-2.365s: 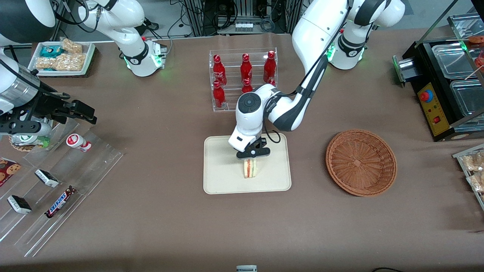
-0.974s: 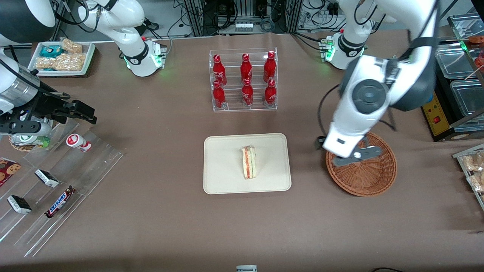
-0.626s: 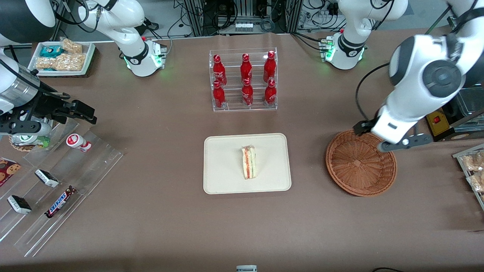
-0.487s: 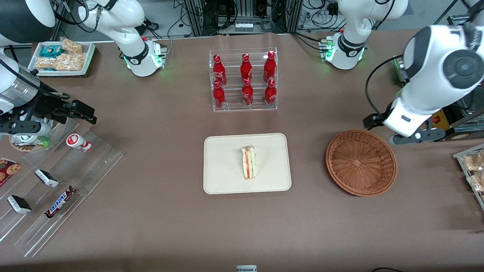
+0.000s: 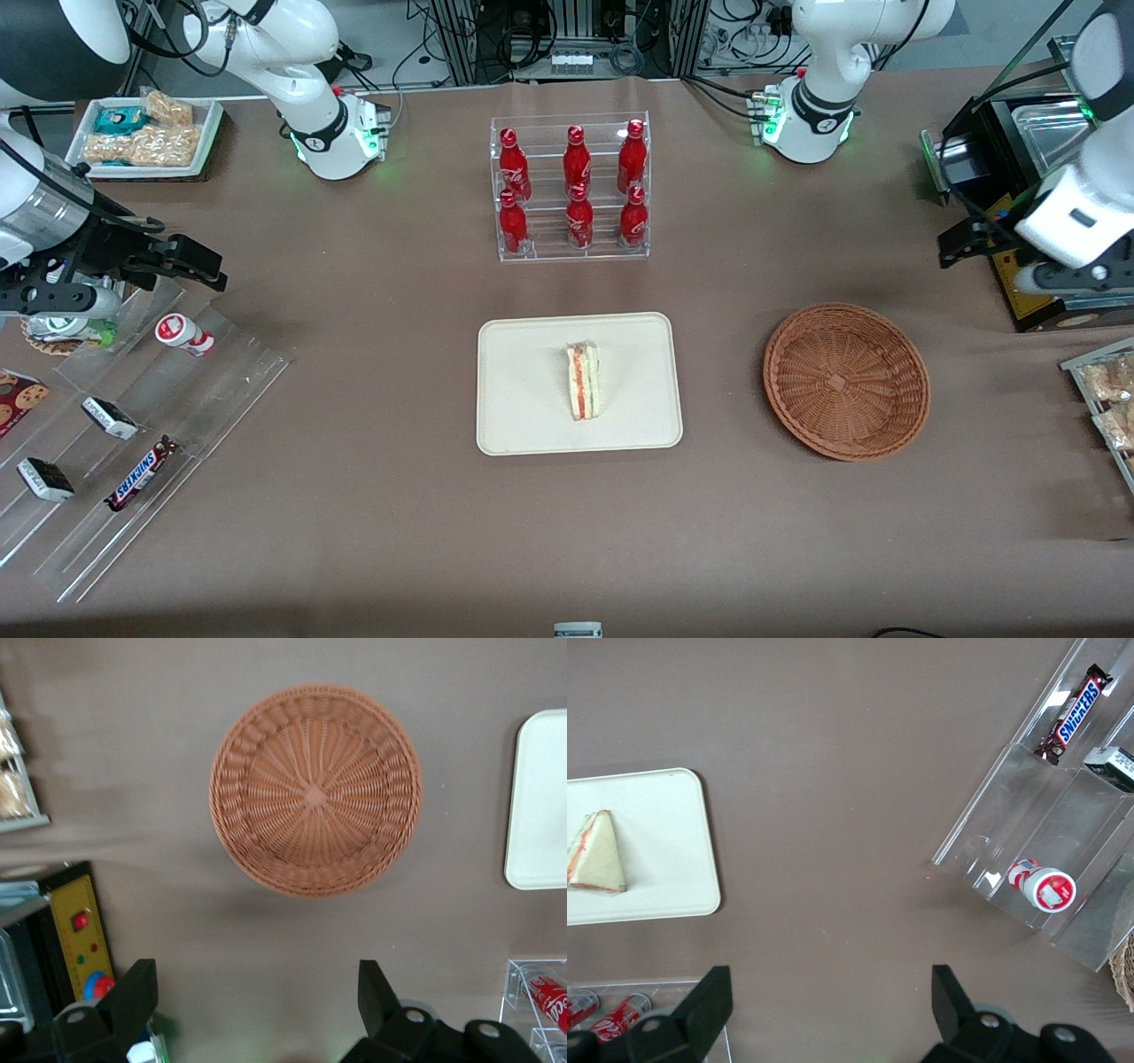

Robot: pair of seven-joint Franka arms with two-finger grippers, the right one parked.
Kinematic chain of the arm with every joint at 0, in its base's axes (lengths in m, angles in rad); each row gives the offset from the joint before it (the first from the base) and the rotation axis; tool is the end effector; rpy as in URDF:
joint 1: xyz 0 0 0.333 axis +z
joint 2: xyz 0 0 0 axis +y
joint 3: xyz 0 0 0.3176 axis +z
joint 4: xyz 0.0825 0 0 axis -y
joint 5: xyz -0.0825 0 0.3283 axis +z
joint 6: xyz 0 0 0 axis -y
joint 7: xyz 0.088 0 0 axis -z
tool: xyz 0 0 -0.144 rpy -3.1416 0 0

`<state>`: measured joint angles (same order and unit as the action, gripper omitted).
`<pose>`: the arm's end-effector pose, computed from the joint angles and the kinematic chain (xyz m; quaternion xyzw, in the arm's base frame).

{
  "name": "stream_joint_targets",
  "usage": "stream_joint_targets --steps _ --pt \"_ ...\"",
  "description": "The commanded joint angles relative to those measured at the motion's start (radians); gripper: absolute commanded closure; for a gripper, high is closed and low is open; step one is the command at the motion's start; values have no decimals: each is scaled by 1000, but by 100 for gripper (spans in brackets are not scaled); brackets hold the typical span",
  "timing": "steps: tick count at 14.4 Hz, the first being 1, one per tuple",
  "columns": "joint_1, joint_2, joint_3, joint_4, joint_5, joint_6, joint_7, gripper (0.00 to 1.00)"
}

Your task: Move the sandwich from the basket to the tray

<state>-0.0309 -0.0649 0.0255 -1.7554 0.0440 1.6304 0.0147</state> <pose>0.4768 0.0038 0.5491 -0.9993 0.0121 0.0301 0.0209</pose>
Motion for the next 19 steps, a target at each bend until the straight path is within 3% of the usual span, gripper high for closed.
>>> stream_joint_targets --steps 1,7,13,19 --pt "49 36 -58 92 -7 -15 21 0" --pt "37 36 -58 93 -15 -44 14 0" --pt "35 30 -61 88 -72 -40 91 0" --pt "34 28 -62 85 -69 -40 93 0"
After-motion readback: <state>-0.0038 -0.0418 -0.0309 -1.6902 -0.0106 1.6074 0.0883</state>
